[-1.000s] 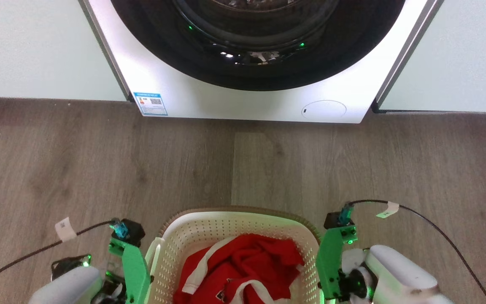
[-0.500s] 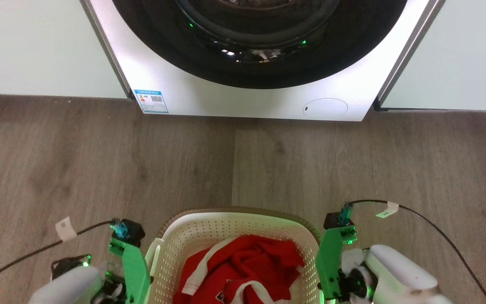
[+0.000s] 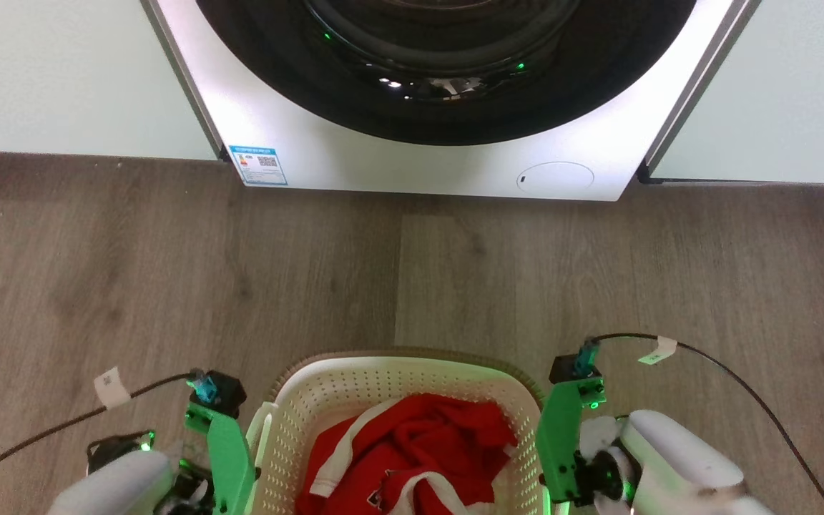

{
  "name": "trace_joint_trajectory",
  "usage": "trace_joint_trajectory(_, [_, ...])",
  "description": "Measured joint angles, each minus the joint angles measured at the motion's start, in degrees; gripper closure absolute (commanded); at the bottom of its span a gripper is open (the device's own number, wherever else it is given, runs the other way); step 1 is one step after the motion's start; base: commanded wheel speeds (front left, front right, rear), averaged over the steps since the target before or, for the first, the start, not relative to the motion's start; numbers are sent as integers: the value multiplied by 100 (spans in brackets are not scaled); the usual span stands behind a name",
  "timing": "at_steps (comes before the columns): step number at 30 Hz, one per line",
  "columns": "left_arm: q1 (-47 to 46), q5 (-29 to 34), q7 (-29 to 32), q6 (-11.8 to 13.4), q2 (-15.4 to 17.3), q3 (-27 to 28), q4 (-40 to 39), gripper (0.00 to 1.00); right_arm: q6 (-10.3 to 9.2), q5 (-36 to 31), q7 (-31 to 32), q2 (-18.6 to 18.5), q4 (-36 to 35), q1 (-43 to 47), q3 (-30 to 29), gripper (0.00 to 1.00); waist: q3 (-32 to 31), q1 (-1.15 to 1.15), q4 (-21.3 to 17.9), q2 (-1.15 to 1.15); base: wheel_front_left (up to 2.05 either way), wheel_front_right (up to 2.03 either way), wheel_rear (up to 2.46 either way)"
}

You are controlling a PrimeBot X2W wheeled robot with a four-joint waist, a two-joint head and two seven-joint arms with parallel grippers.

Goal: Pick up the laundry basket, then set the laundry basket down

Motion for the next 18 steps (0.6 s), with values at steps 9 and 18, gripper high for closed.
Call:
trace_joint_trajectory(9, [-5, 0, -1, 0, 5, 1, 0, 100, 0, -44, 14, -5, -59, 0, -19, 100, 23, 0, 5, 0, 0, 0, 0])
trace_joint_trajectory(18, [-9, 0, -1, 0, 9, 1, 0, 100, 0, -101, 14, -8, -86, 0, -40, 100, 30, 0, 14, 0, 0, 0, 0])
